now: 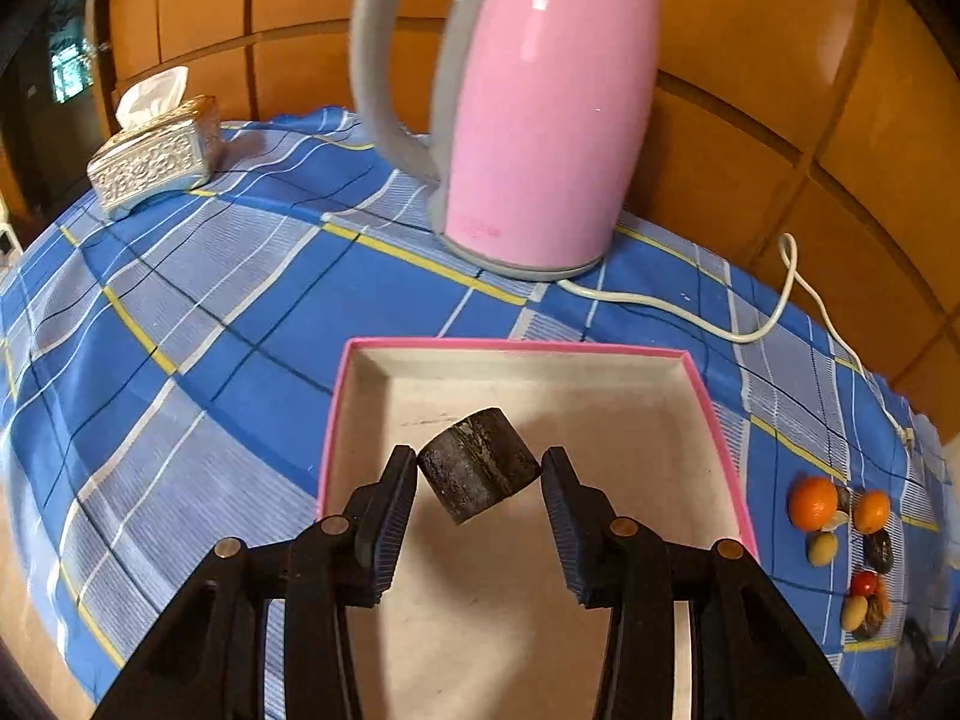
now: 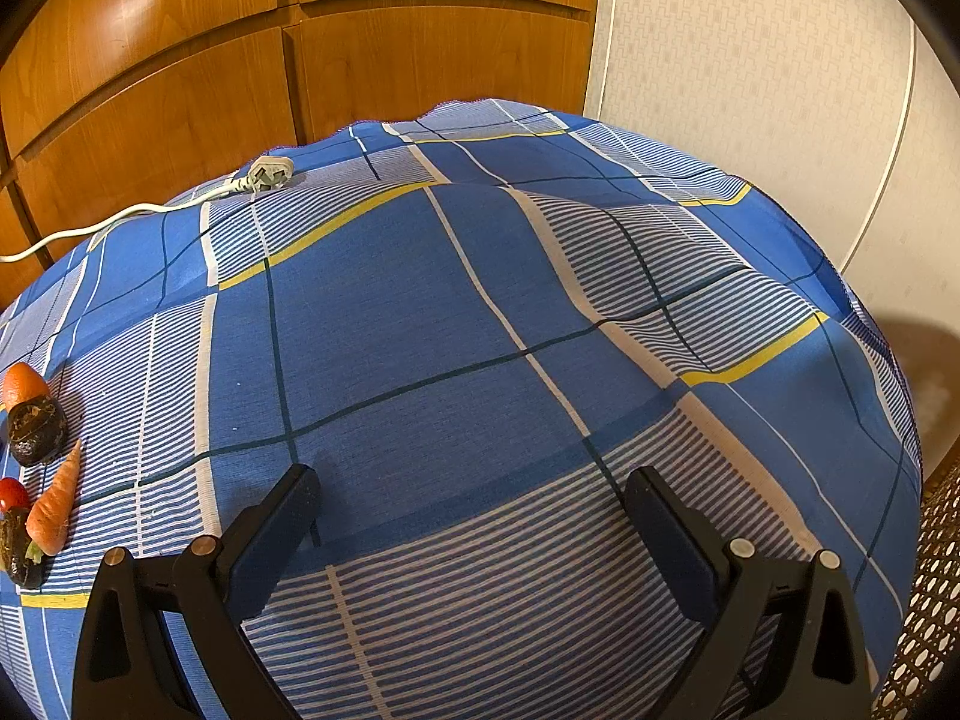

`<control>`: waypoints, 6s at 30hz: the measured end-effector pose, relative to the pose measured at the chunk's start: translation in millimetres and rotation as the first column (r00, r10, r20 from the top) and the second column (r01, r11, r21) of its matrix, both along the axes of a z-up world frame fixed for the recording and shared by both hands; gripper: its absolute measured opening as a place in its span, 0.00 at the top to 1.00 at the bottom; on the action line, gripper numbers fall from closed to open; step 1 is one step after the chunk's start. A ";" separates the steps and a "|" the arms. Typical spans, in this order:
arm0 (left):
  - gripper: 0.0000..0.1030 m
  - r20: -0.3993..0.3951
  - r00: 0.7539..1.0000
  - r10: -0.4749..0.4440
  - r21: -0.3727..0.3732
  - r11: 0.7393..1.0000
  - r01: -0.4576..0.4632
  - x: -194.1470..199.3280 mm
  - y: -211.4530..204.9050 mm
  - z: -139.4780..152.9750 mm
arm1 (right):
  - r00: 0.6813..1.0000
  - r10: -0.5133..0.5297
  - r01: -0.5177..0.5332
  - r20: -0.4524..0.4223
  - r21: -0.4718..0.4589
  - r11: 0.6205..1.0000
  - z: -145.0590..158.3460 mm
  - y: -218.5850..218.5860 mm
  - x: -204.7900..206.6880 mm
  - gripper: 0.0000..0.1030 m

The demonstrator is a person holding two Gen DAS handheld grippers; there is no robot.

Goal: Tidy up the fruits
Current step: 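Carry the dark cylinder with the left tool into the tray and release, then reach the right tool to the orange carrot and grasp it, then carry the carrot with the right tool into the tray and release, then reach the left tool to the small yellow potato and grasp it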

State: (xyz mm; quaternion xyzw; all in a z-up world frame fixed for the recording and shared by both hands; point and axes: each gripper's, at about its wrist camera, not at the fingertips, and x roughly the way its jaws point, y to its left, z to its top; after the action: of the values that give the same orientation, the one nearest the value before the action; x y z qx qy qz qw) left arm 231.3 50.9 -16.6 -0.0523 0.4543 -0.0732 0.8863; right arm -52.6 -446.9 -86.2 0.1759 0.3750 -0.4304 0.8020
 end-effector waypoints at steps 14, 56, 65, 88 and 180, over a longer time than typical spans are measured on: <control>0.31 0.108 0.990 0.093 0.020 0.995 -0.096 -71.1 13.7 24.3 | 1.000 -0.001 0.001 0.000 -0.001 1.000 0.1 0.0 -0.3 0.00; 0.07 0.020 0.966 0.259 -0.055 0.965 -0.258 -213.1 39.0 -33.8 | 0.897 0.375 -0.440 0.233 0.395 0.807 17.3 65.1 92.6 0.58; 0.07 -0.002 0.968 0.252 -0.069 0.965 -0.251 -213.0 37.3 -39.4 | 0.882 0.408 -0.472 0.237 0.439 0.765 12.4 64.3 100.9 0.60; 0.06 -0.017 0.961 0.275 -0.081 0.958 -0.275 -212.3 43.2 -43.9 | 0.540 0.770 -0.837 0.341 0.318 0.446 68.5 195.4 124.2 0.77; 0.62 -0.073 0.937 -0.343 -0.096 0.937 0.336 -90.3 -191.1 4.1 | 0.998 -0.055 0.055 0.010 -0.041 0.998 4.7 -3.5 -19.6 0.25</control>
State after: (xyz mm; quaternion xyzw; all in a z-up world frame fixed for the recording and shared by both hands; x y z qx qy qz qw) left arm 141.0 -140.2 -12.5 -0.0126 0.4918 -0.2412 0.8365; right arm -72.2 -450.4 -81.5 0.1717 0.3577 -0.4592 0.7948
